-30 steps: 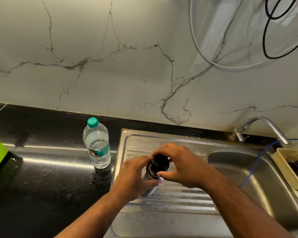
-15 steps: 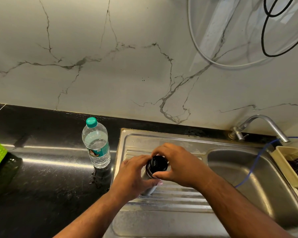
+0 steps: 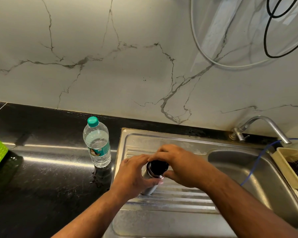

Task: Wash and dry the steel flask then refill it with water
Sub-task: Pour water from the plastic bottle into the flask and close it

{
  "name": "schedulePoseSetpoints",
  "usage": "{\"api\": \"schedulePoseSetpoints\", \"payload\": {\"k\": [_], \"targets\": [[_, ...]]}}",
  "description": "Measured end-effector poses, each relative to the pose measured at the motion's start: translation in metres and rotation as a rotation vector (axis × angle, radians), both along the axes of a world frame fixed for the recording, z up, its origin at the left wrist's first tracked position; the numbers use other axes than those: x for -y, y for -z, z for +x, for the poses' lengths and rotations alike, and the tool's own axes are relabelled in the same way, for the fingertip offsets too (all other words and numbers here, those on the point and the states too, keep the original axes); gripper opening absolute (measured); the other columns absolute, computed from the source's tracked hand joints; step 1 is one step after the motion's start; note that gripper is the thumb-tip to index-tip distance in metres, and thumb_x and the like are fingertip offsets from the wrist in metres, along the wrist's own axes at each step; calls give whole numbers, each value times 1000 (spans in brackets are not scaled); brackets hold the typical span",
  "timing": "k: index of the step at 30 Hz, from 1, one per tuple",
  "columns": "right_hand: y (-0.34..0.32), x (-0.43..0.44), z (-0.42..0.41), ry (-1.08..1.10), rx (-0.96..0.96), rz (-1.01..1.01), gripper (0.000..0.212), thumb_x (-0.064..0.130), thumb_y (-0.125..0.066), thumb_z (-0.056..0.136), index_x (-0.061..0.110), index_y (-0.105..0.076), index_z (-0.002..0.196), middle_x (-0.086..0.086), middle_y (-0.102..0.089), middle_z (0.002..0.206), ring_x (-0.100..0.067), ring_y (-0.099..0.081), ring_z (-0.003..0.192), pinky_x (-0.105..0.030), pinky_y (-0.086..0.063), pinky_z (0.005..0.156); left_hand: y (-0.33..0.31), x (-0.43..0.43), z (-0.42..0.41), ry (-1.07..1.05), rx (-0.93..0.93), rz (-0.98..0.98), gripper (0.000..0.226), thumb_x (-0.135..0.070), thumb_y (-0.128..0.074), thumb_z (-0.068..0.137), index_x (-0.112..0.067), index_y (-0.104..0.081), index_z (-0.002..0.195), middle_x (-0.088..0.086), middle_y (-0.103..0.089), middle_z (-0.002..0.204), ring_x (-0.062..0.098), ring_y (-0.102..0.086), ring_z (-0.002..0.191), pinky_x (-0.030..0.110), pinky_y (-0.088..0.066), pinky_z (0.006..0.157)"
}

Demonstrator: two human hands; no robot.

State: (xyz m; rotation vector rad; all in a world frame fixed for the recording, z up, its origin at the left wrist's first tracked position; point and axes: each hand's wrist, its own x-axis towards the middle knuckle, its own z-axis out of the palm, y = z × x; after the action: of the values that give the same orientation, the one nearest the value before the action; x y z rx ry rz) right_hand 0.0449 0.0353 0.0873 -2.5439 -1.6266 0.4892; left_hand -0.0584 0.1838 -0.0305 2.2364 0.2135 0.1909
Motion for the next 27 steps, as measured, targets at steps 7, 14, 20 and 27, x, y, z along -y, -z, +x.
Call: {"api": "schedulePoseSetpoints", "payload": {"k": [7,14,20,27], "targets": [[-6,-10,-5,60,19,-58,55,30,-76,90,29,-50,139,2,-53,127,-15,-53,115,-31,-52,98,-3,2,-1,-33,28,53,73,-73,-74,71,-43,-53,135,-25,-66,127,-3,-58,118,41,-45,110],[-9,-22,-11,66,119,-160,43,51,-62,97,19,-53,125,0,-58,104,-14,-53,91,-26,-46,78,-10,3,-1,-20,27,42,73,-75,-64,65,-41,-59,129,-24,-69,119,-4,-61,109,42,-51,103],[-2,-30,-18,124,214,-170,55,62,-40,103,15,-65,116,3,-51,80,-13,-52,79,-22,-34,61,-14,2,0,-51,45,32,66,-54,-88,65,-38,-65,125,-21,-72,115,-3,-63,105,30,-54,99],[-5,-7,-5,-144,156,-153,69,31,-70,95,30,-32,153,-2,-49,138,-17,-52,119,-30,-52,99,-18,5,-2,-53,55,10,69,-60,-84,69,-36,-61,129,-20,-69,121,-3,-61,111,10,-44,99]]}}
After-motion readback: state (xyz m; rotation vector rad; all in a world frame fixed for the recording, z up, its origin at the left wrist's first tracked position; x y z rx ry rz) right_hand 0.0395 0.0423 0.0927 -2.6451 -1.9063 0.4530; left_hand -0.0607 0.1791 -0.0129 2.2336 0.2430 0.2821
